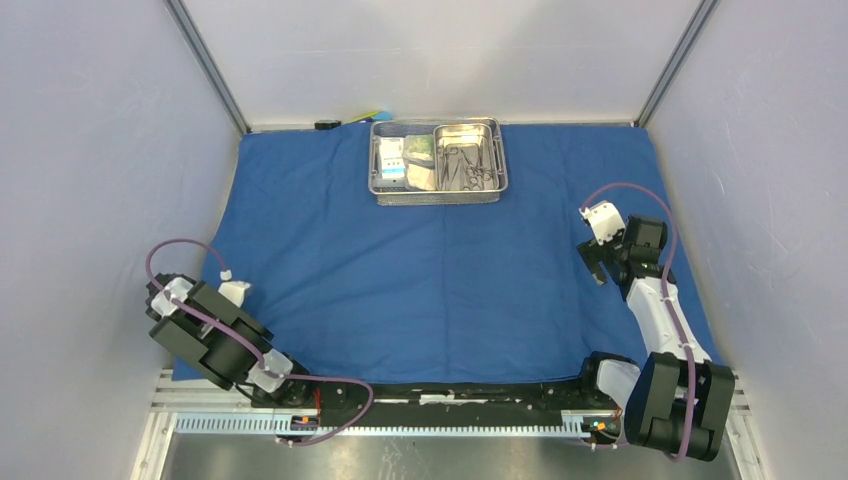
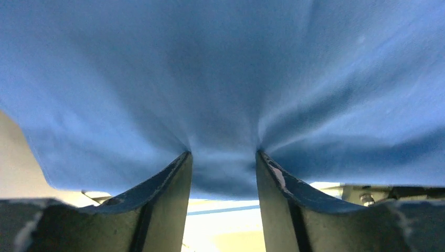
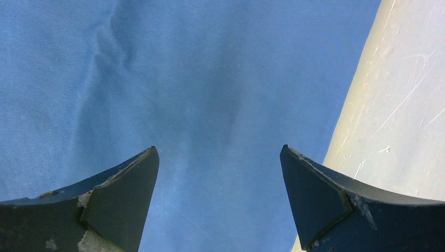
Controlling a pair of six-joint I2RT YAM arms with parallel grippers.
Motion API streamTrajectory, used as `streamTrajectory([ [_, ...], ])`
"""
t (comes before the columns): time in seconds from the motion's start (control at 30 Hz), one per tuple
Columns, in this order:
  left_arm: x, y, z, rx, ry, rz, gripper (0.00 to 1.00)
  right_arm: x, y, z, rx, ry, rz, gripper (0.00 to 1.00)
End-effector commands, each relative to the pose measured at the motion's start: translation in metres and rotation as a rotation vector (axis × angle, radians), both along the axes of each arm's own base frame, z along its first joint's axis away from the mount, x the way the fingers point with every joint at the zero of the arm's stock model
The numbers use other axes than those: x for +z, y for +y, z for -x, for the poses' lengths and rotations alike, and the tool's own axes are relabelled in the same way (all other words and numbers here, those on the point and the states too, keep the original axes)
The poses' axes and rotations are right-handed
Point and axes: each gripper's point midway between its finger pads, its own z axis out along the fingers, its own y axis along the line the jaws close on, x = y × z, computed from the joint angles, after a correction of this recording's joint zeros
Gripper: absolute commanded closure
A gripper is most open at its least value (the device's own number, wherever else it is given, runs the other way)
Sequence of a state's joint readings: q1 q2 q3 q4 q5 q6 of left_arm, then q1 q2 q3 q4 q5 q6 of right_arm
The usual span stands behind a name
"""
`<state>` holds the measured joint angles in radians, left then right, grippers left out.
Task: Open and lay out the surgical kit
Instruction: Smooth out the surgical kit at the center of the board.
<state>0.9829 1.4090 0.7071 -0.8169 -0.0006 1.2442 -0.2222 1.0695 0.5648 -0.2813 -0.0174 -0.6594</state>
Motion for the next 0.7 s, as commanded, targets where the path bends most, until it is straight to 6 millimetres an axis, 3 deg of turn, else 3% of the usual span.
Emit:
streamTrajectory([
  [0.0, 0.022, -0.005, 0.011, -0.047, 0.048, 0.048, 0.36, 0.011, -0.001, -0.012, 0.015, -0.039, 0.017, 0.07],
  [0.13, 0.058, -0.018, -0.027, -0.063, -0.122, 0.113, 0.03, 0.022, 0.001, -0.017, 0.024, -0.063, 0.006, 0.06],
  [0.17, 0.068, -0.02, -0.04, -0.06, -0.175, 0.112, 0.0, 0.024, 0.003, -0.018, 0.029, -0.067, 0.0, 0.06],
  [0.33, 0.107, -0.045, -0.114, -0.047, -0.395, 0.154, 0.0, 0.03, 0.012, -0.026, 0.058, -0.089, -0.05, 0.06],
  [0.5, 0.116, -0.075, -0.193, -0.009, -0.515, 0.193, 0.0, 0.044, 0.03, -0.049, 0.101, -0.13, -0.16, 0.07],
  [0.67, 0.129, -0.07, -0.278, 0.155, -0.655, 0.265, 0.0, 0.069, 0.039, -0.082, 0.099, -0.216, -0.204, 0.05],
])
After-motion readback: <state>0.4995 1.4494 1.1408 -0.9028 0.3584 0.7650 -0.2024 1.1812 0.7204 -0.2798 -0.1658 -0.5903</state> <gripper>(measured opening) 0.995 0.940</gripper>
